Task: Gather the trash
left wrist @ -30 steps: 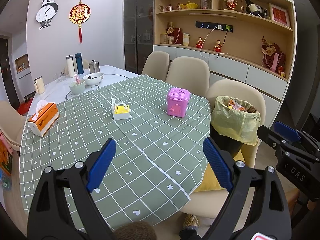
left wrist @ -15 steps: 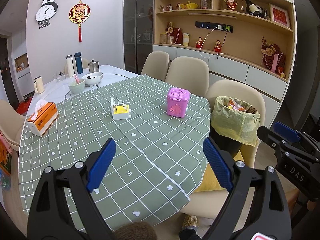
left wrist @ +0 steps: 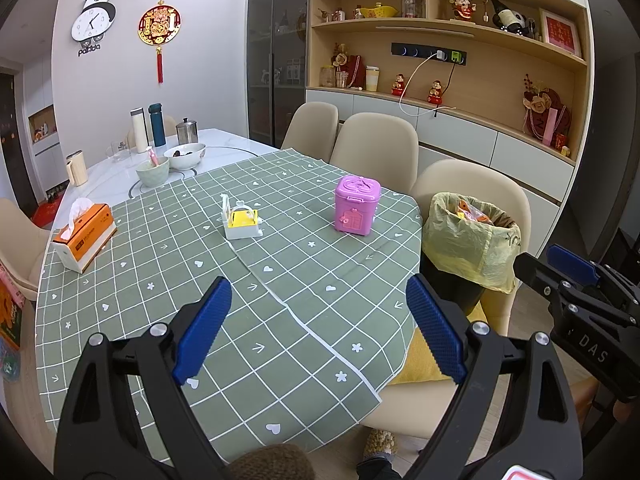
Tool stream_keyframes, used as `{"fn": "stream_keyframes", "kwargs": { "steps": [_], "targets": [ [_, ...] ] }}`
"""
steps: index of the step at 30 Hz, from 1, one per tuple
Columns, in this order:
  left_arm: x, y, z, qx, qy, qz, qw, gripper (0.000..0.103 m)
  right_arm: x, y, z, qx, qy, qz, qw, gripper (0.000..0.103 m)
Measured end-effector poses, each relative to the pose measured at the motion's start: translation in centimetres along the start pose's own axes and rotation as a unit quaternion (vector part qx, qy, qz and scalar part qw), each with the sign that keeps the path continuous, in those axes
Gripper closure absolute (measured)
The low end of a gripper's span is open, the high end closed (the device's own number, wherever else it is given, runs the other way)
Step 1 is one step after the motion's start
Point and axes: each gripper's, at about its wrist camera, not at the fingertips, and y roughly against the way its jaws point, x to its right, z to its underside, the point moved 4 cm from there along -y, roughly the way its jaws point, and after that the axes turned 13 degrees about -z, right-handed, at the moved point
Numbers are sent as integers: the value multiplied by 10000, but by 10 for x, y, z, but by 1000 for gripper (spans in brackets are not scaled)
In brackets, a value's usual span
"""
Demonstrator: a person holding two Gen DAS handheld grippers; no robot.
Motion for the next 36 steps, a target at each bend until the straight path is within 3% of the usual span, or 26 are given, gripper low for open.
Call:
{"fn": "stream_keyframes", "kwargs": {
  "steps": [30,36],
  "targets": [
    [-8,-21,1,-84,10,18,10000,19,-2,-9,3,-5,-103,189,9998,48],
    [-39,-75,16,-796,271,-169,9963,19,-2,-48,-5,-324,-44,65,9994,48]
  ]
}}
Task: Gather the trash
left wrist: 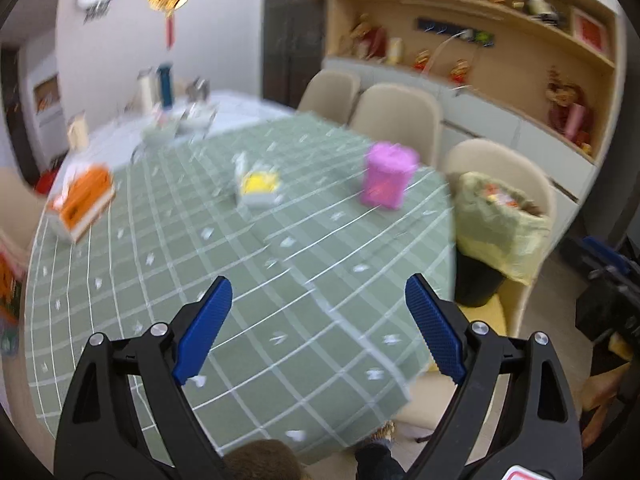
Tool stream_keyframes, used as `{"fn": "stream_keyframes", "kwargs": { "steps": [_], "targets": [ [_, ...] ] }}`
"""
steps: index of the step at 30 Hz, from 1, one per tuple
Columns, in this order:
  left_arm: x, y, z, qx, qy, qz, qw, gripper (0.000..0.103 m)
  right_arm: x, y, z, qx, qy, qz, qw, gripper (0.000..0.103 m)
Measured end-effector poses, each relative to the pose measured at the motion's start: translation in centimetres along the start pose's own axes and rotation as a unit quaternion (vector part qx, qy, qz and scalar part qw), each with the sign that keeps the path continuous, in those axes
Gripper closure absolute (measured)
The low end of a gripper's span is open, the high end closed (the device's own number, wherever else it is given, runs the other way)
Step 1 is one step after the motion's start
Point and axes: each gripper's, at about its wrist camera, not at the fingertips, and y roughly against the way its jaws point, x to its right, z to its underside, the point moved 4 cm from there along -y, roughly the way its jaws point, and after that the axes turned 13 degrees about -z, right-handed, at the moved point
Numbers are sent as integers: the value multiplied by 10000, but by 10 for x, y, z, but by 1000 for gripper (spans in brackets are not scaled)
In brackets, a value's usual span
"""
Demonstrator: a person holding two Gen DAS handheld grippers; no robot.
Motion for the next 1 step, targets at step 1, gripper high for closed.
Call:
{"fn": "stream_keyframes", "kwargs": {
  "steps": [1],
  "targets": [
    [-15,-20,1,-194,162,-122,9996,19,-3,-15,-2,-110,92,-74,9999,47]
  ]
}}
